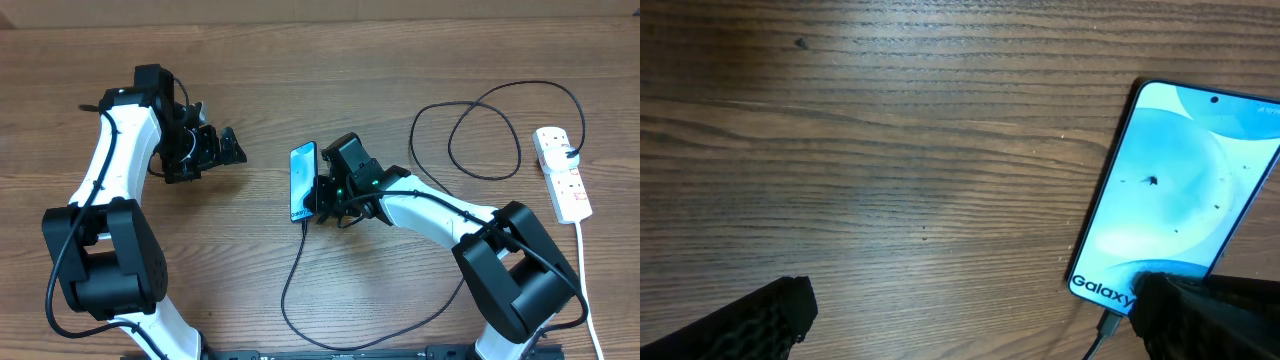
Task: Plug charger to phone and switch on socket
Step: 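Open the left gripper and lower the phone onto the table with right gripper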
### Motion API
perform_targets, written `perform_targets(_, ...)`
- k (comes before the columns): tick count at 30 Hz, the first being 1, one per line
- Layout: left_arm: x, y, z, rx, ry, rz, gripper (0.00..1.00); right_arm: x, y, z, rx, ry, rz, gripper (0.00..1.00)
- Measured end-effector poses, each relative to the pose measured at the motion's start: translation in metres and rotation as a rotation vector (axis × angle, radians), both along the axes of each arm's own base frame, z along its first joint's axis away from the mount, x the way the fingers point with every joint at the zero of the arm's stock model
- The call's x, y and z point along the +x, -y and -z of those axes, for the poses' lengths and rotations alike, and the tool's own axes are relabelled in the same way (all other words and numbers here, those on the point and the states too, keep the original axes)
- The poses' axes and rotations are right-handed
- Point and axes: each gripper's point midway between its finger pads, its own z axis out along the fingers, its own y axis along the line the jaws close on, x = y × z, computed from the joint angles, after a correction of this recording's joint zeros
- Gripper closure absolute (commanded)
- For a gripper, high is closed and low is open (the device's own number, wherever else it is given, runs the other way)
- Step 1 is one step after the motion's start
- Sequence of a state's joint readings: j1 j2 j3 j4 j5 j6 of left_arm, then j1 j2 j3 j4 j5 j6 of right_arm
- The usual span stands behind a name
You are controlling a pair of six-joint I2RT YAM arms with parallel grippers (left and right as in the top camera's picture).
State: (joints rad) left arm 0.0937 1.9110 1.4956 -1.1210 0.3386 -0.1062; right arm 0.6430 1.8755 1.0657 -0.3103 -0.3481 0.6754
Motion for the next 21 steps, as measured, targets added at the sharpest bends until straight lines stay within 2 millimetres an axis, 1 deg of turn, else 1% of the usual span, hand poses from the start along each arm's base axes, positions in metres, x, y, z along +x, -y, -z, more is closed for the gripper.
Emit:
perform_targets(2,0.000,0.000,0.000,0.000,0.000,0.000,0.00,0.000,0.003,0.004,-0.017,-0.003,0.006,0.86)
perform_targets(3,0.000,0.000,0.000,0.000,0.000,0.000,0.00,-0.001,0.003,0.007,-0.019,-0.010,0.007,0.83)
perform_targets(7,0.000,0.000,0.000,0.000,0.000,0.000,0.00,-0.001,0.005,0.011,-0.033,-0.013,0.012,0.78)
perform_targets(12,0.000,0.000,0.000,0.000,0.000,0.000,0.00,-0.003,0.009,0.018,-0.054,-0.022,0.017,0.66)
perform_targets(18,0.000,0.000,0.000,0.003,0.000,0.000,0.00,-0.002,0.006,0.016,-0.038,-0.019,0.014,0.49)
perform_targets(21,0.000,0.000,0.000,0.003,0.000,0.000,0.00,-0.001,0.005,0.014,-0.029,-0.020,0.015,0.45)
